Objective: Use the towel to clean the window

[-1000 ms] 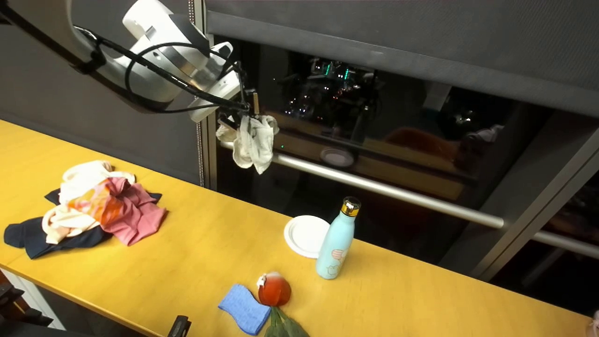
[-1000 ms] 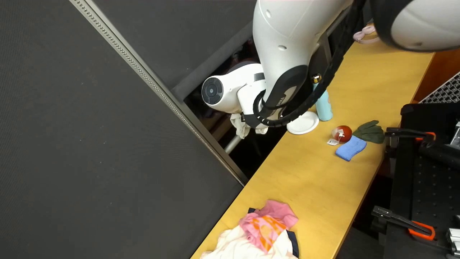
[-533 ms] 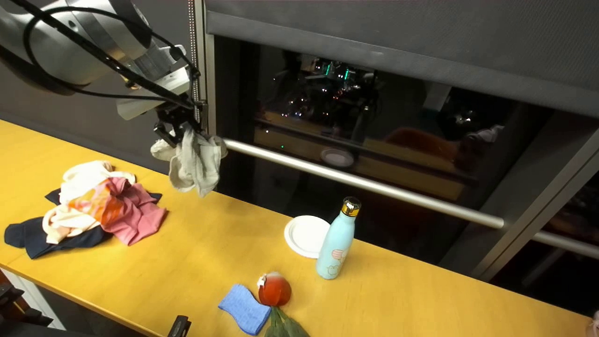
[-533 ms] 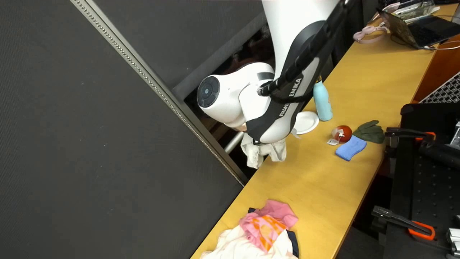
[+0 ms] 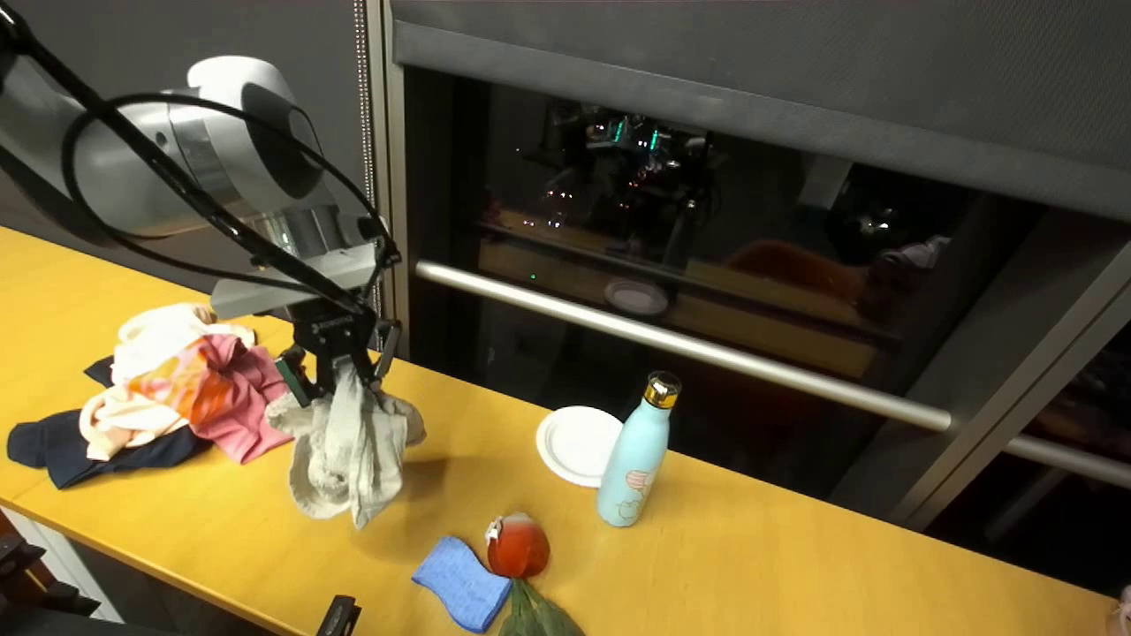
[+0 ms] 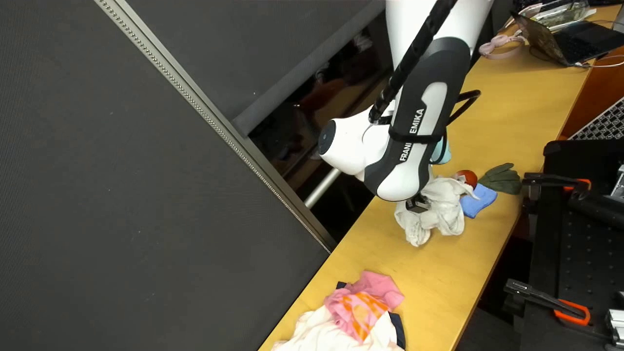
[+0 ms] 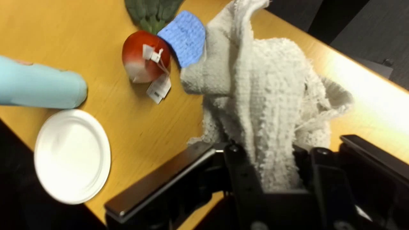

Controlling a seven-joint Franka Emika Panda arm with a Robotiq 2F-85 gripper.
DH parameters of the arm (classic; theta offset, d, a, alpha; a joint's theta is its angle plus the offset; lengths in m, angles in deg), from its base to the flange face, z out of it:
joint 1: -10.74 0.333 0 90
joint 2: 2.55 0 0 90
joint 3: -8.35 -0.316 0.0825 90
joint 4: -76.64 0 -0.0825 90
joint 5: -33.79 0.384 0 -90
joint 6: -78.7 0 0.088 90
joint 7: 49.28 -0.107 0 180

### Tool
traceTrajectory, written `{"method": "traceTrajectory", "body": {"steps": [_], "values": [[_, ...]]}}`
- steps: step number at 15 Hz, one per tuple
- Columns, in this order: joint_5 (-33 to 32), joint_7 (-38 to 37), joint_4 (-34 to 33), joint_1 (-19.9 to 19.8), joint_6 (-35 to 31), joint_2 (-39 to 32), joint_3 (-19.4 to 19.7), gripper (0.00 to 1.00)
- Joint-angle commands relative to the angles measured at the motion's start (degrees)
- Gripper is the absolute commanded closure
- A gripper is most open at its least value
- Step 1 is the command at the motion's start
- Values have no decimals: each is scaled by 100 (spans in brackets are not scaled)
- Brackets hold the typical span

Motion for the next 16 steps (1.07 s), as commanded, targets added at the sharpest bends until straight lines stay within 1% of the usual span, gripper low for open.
{"method": "traceTrajectory", "body": {"steps": [1, 4, 8, 9, 10, 11, 13, 15, 16], "values": [[467, 264, -430, -351, 122, -601, -304, 97], [564, 169, -308, -454, -648, -889, -370, 97], [806, 255, -252, -505, -1270, -1154, -455, 97], [856, 262, -226, -505, -1354, -1180, -461, 62], [925, 271, -240, -503, -1350, -1177, -487, 61], [1000, 255, -158, -517, -1443, -1132, -514, 54], [1074, 187, -26, -464, -1408, -925, -491, 39], [1121, 196, 109, -475, -1442, -716, -490, 26], [1168, 193, 162, -488, -1424, -604, -498, 18]]}}
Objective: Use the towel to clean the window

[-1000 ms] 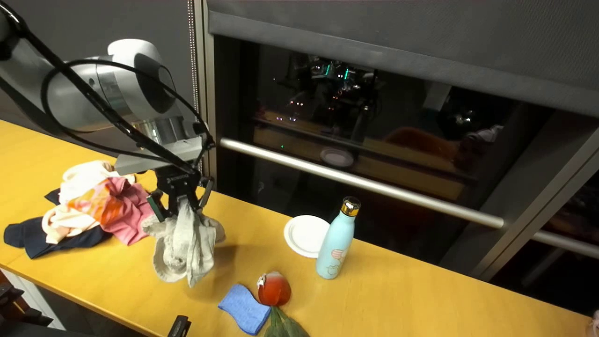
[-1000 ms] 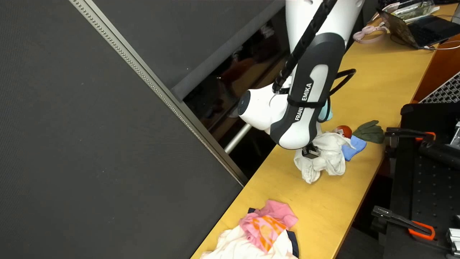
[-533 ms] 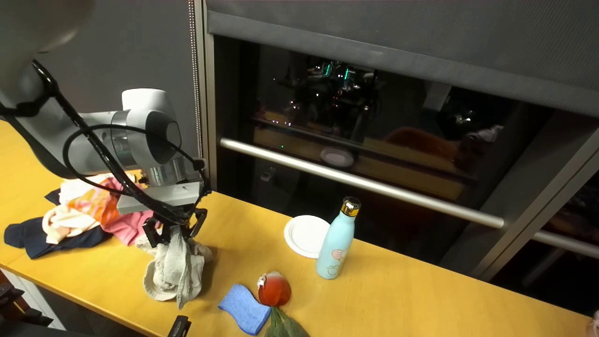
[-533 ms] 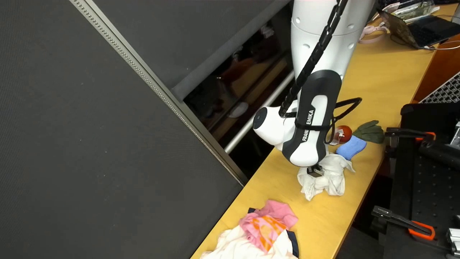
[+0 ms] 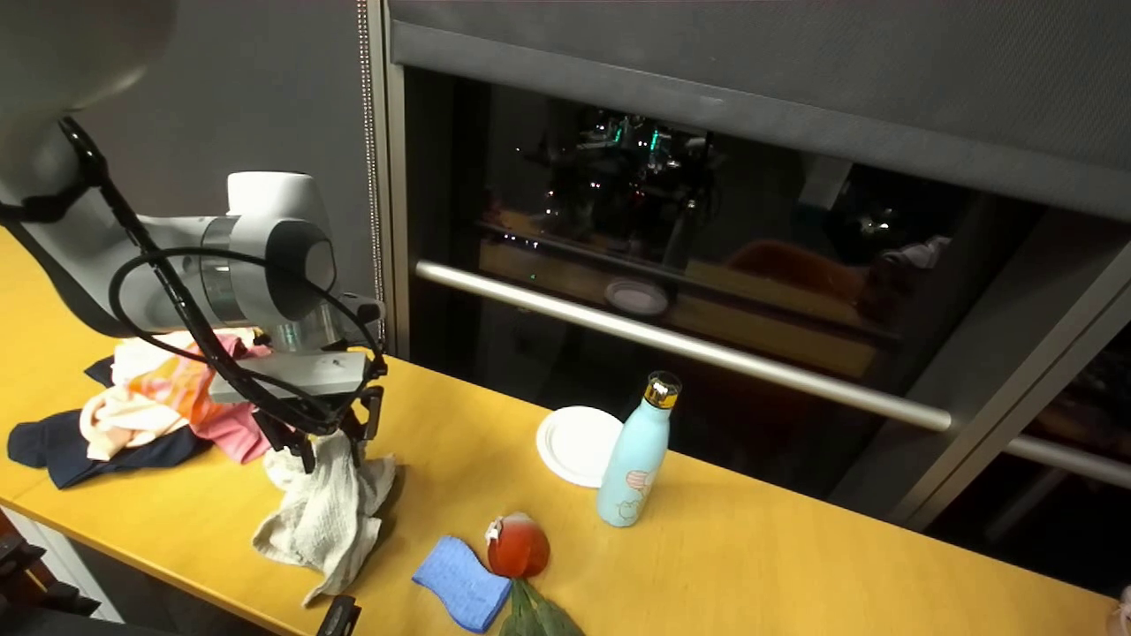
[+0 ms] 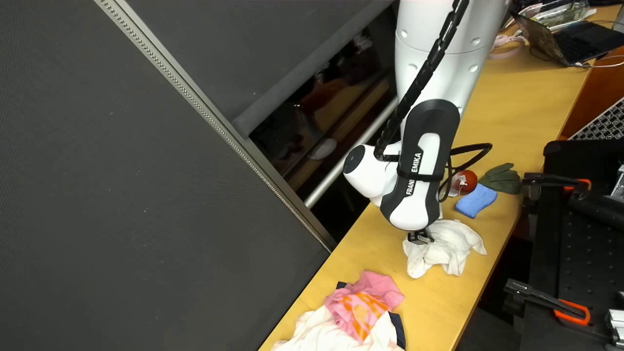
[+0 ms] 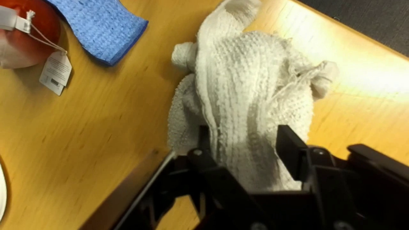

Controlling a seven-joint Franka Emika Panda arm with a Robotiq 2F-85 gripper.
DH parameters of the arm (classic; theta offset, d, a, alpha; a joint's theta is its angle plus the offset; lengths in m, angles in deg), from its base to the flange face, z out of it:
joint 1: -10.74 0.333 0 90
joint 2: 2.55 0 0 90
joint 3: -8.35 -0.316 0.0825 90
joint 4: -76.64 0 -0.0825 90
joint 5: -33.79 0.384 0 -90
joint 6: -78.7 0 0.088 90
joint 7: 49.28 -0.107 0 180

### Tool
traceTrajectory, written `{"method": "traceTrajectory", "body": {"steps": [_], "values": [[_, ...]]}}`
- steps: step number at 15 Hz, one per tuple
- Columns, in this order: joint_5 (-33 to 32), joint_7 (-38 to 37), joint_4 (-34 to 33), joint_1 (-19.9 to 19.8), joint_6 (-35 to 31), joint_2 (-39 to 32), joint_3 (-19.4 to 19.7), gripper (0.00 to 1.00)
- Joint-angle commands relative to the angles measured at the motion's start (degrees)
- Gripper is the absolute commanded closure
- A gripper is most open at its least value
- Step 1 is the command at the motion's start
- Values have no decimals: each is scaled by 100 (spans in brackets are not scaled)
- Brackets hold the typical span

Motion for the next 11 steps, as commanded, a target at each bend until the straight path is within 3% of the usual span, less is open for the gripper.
{"method": "traceTrajectory", "body": {"steps": [1, 3, 11], "values": [[256, 127, 427, -174, -66, 617, -119, 11], [364, 154, 569, -237, -67, 894, -135, 0], [569, 134, 622, -339, -17, 1183, -126, 0]]}}
